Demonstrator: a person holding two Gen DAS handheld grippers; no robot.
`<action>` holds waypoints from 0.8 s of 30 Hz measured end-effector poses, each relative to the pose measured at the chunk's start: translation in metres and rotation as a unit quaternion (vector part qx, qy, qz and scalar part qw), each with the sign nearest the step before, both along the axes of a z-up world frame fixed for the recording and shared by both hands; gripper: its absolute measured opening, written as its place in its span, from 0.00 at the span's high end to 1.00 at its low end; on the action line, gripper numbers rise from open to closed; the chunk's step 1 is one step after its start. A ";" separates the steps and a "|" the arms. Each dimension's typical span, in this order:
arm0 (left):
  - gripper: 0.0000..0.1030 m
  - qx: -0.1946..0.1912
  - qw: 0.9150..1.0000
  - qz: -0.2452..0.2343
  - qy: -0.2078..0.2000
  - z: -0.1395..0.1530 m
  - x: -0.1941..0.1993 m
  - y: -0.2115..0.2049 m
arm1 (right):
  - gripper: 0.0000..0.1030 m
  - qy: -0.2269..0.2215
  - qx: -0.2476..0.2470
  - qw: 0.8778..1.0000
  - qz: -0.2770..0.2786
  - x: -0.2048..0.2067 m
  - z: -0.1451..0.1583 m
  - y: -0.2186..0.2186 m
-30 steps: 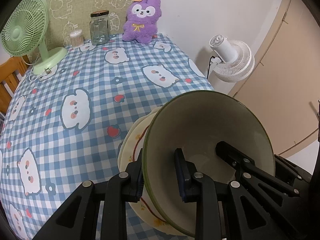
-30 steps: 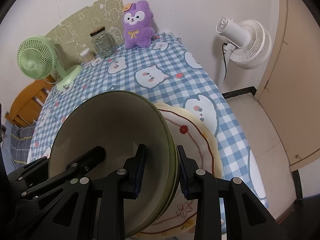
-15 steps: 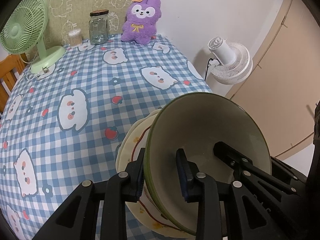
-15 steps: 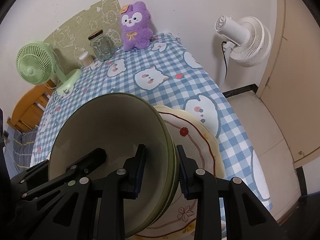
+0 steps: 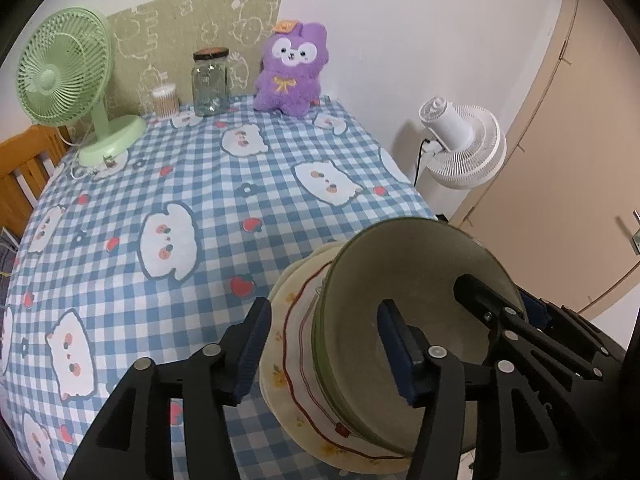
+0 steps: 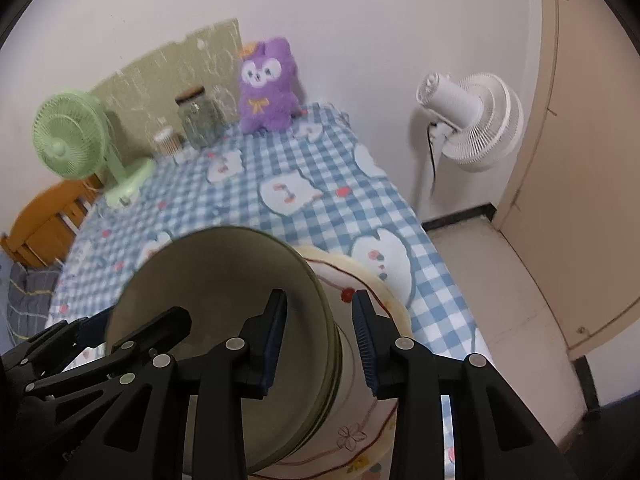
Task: Organize plates and bowls
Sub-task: 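Lower the bowl stack onto the plate stack with both tools, then open both tools and release the bowl stack on the plates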
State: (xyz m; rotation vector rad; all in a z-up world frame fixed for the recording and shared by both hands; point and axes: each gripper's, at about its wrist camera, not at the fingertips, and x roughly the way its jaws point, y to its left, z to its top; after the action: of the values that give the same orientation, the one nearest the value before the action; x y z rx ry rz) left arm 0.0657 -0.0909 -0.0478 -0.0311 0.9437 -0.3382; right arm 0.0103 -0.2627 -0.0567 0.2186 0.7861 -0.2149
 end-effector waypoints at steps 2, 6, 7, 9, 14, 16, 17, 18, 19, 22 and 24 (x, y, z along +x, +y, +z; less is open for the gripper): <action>0.40 0.003 1.000 0.002 -0.008 0.003 -0.003 0.002 | 0.57 -0.002 -0.013 1.000 -0.005 -0.002 0.004 0.002; 0.32 0.001 1.000 0.011 -0.022 0.011 -0.009 0.009 | 0.47 -0.018 -0.019 1.000 -0.011 -0.010 0.013 0.003; 0.31 0.002 1.000 0.013 -0.028 0.014 -0.011 0.012 | 0.45 -0.021 -0.019 1.000 -0.013 -0.012 0.014 0.004; 0.29 0.004 0.999 0.016 -0.034 0.016 -0.014 0.014 | 0.42 -0.025 -0.020 0.999 -0.016 -0.015 0.017 0.006; 0.23 0.008 0.998 0.026 -0.050 0.022 -0.025 0.025 | 0.36 -0.036 -0.025 0.999 -0.016 -0.025 0.022 0.013; 0.20 0.010 0.998 0.032 -0.058 0.024 -0.030 0.030 | 0.32 -0.039 -0.027 0.999 -0.019 -0.029 0.023 0.015; 0.18 0.011 0.997 0.035 -0.063 0.025 -0.033 0.032 | 0.32 -0.042 -0.028 0.998 -0.022 -0.031 0.024 0.017; 0.16 0.012 0.997 0.036 -0.065 0.026 -0.035 0.033 | 0.31 -0.046 -0.029 0.998 -0.024 -0.034 0.025 0.018; 0.16 0.013 0.997 0.036 -0.067 0.026 -0.039 0.035 | 0.30 -0.049 -0.029 0.998 -0.025 -0.036 0.026 0.020; 0.15 0.014 0.997 0.036 -0.071 0.026 -0.047 0.041 | 0.28 -0.057 -0.034 0.997 -0.025 -0.043 0.030 0.026; 0.14 0.015 0.996 0.039 -0.075 0.026 -0.052 0.046 | 0.27 -0.061 -0.039 0.997 -0.021 -0.047 0.031 0.031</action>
State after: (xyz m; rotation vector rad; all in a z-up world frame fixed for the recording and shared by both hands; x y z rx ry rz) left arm 0.0141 -0.0454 -0.0221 -0.0150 0.7968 -0.2514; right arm -0.0370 -0.2319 -0.0258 0.1728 0.6519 -0.2695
